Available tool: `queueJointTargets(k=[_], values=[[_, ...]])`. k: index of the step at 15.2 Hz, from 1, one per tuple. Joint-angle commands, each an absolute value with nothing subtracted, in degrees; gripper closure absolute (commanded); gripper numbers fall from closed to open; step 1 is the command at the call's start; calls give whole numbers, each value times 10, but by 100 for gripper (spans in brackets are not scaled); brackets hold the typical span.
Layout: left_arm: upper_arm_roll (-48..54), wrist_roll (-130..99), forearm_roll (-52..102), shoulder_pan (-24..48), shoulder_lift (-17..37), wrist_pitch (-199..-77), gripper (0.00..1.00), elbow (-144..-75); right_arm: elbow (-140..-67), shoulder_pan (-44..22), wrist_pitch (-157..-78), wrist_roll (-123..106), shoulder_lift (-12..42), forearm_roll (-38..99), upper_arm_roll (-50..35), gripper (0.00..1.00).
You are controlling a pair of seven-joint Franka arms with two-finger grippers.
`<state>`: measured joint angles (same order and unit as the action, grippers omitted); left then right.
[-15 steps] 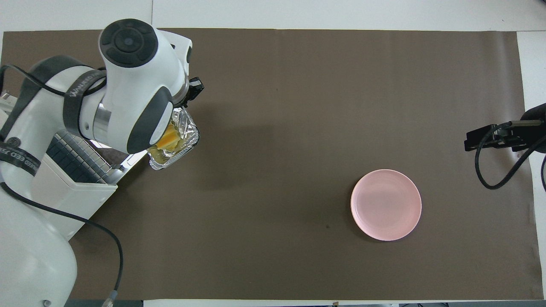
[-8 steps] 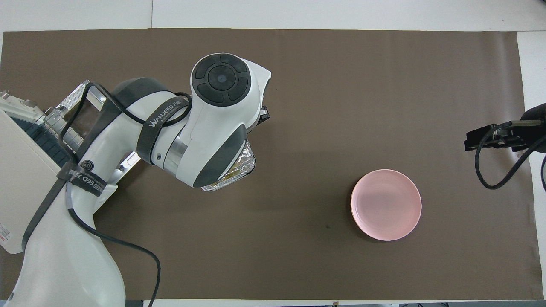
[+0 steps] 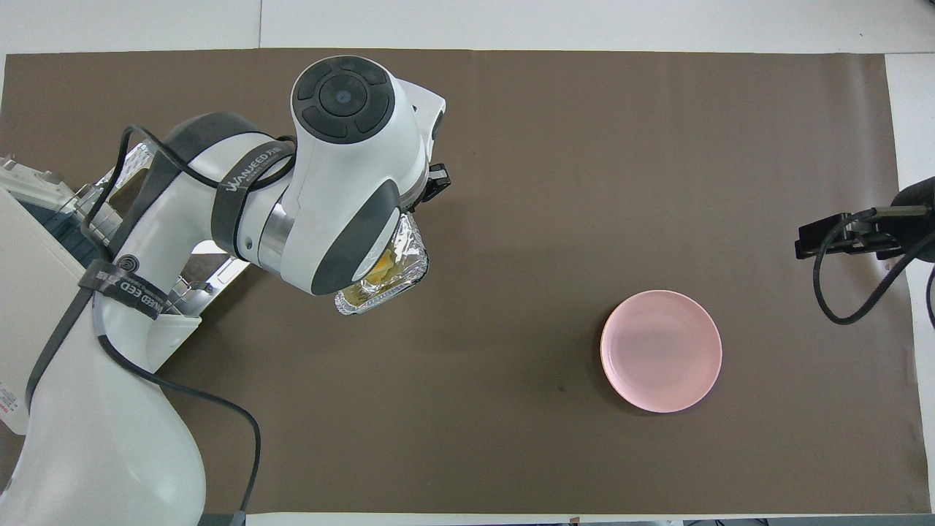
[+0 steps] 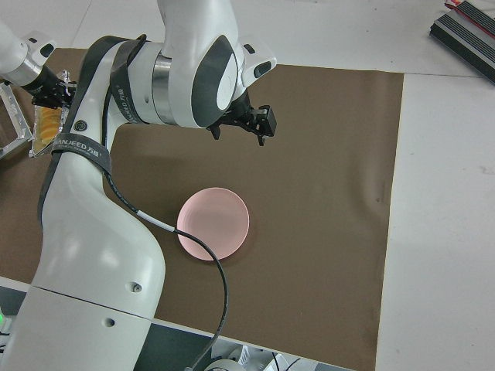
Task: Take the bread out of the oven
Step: 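Pull the foil tray out of the oven with the left gripper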
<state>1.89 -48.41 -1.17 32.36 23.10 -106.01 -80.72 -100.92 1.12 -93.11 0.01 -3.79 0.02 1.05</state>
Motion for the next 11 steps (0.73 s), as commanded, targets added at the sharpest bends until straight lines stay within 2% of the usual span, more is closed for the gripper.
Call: queueJointTargets(k=[1,4,5,7,11], values=[[15,-413,-10,333,243,-1094,100,-787,-1015,17,-929,-9,-47,-8,5,0],[18,-403,-11,351,249,-1092,100,-783,-1015,17,-929,-9,-47,-8,5,0],[17,-403,-11,353,270,-1093,100,-774,-1016,17,-929,-9,-47,-8,5,0],[18,-401,-23,362,314,-1057,100,-699,-1015,17,-929,-9,-46,-8,5,0],[17,-401,-81,420,372,-1053,100,-663,-1015,17,-929,-9,-47,-8,5,0]])
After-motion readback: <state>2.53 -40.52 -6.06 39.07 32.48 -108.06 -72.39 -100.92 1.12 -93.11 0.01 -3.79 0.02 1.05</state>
